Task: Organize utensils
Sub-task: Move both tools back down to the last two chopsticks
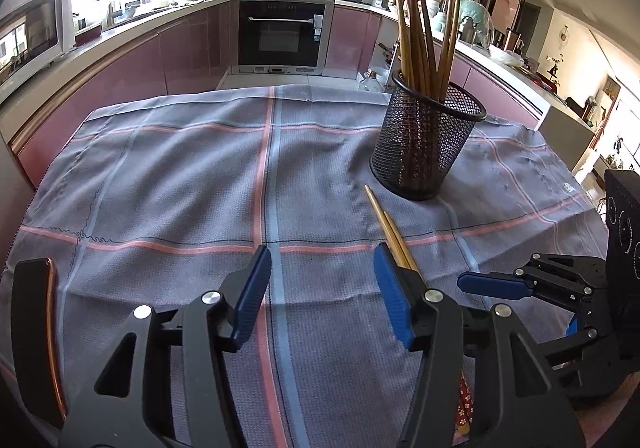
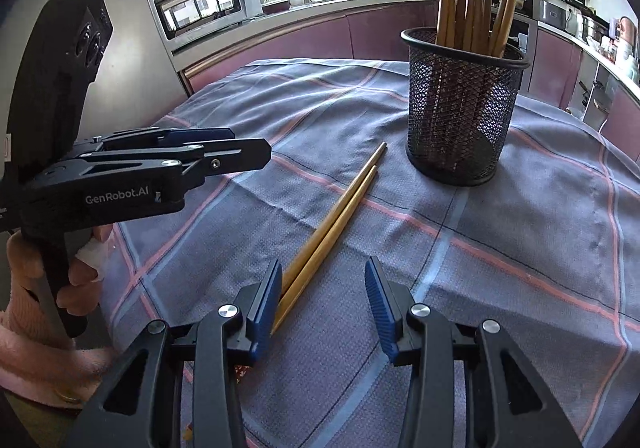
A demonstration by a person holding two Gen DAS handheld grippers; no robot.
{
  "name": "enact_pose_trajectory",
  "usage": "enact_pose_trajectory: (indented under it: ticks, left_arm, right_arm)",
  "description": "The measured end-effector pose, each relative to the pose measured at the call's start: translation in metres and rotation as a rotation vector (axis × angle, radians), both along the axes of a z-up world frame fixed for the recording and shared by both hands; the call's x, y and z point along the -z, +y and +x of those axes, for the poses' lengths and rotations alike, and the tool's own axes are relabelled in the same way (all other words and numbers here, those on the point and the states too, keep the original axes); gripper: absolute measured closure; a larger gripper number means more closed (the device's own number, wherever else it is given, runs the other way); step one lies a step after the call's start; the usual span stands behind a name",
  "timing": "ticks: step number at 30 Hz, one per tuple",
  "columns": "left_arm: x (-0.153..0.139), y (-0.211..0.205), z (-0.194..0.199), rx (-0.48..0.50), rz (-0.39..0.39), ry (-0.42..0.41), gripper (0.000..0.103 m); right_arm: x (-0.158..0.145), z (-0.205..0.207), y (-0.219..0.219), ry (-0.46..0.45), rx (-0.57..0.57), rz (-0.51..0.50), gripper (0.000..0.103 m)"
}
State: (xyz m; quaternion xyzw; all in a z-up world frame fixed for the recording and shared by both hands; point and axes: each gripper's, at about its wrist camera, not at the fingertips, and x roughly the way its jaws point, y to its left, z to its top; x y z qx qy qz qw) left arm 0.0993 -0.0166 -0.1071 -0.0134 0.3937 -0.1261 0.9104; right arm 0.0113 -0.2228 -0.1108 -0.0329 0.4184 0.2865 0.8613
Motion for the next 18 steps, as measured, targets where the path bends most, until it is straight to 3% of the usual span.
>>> enact_pose_trajectory:
  ticks: [18]
  left_arm:
    - [0.009,-0.018,0.001,0.072,0.004,0.028,0.052]
  right_arm:
    - [0.004,0.005,-0.016,0.013,0.043,-0.038,0.073]
